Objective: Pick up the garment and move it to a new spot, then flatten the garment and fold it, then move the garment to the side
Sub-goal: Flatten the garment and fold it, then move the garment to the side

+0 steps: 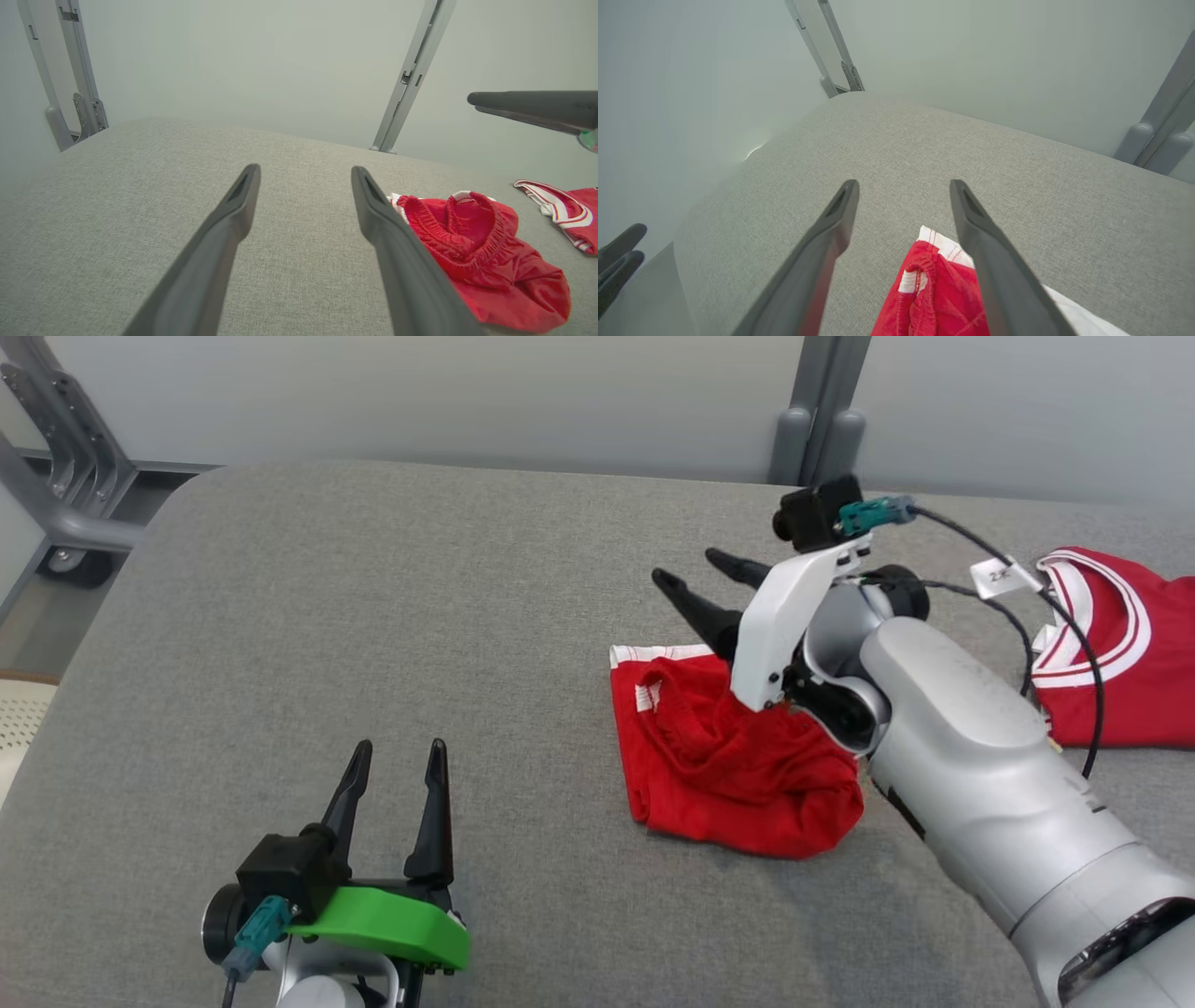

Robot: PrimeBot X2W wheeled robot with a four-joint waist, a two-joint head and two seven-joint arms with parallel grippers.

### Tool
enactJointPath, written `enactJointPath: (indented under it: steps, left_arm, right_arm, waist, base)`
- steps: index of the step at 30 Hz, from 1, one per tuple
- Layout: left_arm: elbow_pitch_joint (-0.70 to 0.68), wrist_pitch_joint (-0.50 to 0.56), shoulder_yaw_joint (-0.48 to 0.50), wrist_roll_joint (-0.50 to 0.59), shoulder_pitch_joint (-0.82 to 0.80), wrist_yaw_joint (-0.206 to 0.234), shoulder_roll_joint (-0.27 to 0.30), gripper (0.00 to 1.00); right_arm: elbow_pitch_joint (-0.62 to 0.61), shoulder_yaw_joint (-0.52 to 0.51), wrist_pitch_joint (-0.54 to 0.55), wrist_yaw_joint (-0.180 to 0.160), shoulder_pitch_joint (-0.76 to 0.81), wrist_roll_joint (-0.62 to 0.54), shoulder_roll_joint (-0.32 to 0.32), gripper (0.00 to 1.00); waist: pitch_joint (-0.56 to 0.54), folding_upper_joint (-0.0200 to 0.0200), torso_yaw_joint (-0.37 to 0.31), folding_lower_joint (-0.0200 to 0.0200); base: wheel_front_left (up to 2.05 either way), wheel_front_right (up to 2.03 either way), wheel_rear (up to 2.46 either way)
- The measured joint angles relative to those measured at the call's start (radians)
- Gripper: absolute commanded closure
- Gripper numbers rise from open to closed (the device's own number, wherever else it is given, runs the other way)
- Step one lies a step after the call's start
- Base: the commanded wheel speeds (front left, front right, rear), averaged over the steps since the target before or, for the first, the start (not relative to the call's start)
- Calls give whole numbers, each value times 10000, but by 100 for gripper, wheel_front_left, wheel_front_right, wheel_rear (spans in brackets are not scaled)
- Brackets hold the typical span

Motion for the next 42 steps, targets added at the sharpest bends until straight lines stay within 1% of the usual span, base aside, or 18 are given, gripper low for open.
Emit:
enactJointPath:
  steps: [2,5,8,9,12,19,22,31,36,38,42]
  left_arm:
    - [-27,0,17,13,1,0,0,0]
    - [-123,-2,27,75,2,2,0,0]
    - [-272,0,23,81,2,2,0,0]
    - [-349,0,25,84,2,2,-2,0]
    - [-380,0,21,165,2,4,0,0]
    - [-435,0,-56,353,1,4,0,0]
    - [-431,0,-150,391,-3,4,0,0]
    - [-422,0,-253,439,-20,4,0,0]
    - [-412,0,-253,468,-35,4,0,0]
    - [-408,0,-249,468,-43,4,0,0]
    - [-405,0,-134,470,-55,4,-2,0]
  right_arm:
    - [-6,-255,-211,13,-140,12,-119,0]
    - [125,-663,-522,40,-149,54,-612,0]
    - [372,-1120,-794,-63,-34,332,-1200,0]
    - [556,-1298,-903,-155,202,460,-1457,0]
    - [815,-1394,-1060,-169,757,560,-1620,0]
    - [1325,-1630,-1411,-161,1818,1037,-1588,0]
    - [1482,-1693,-1486,-134,2039,1183,-1440,0]
    - [1835,-1758,-1461,-42,2170,1540,-1080,0]
    - [2071,-1768,-1197,-27,2150,1701,-1049,0]
    - [2119,-1785,-1124,31,2098,1797,-1026,0]
    - [2205,-1758,-848,56,1907,1929,-836,0]
  waist:
    - [-29,0,-131,0]
    - [-56,0,-332,0]
    - [-48,0,-517,0]
    - [-18,0,-623,0]
    - [72,0,-746,0]
    - [350,0,-897,0]
    - [462,1,-868,0]
    - [723,0,-487,0]
    - [841,0,-237,0]
    - [884,0,-151,0]
    - [964,0,-34,0]
  base:
    - [0,0,0]
    - [0,0,0]
    - [0,0,0]
    - [0,0,0]
    - [0,0,0]
    - [0,0,0]
    - [0,0,0]
    - [0,0,0]
    - [0,0,0]
    - [0,0,0]
    - [0,0,0]
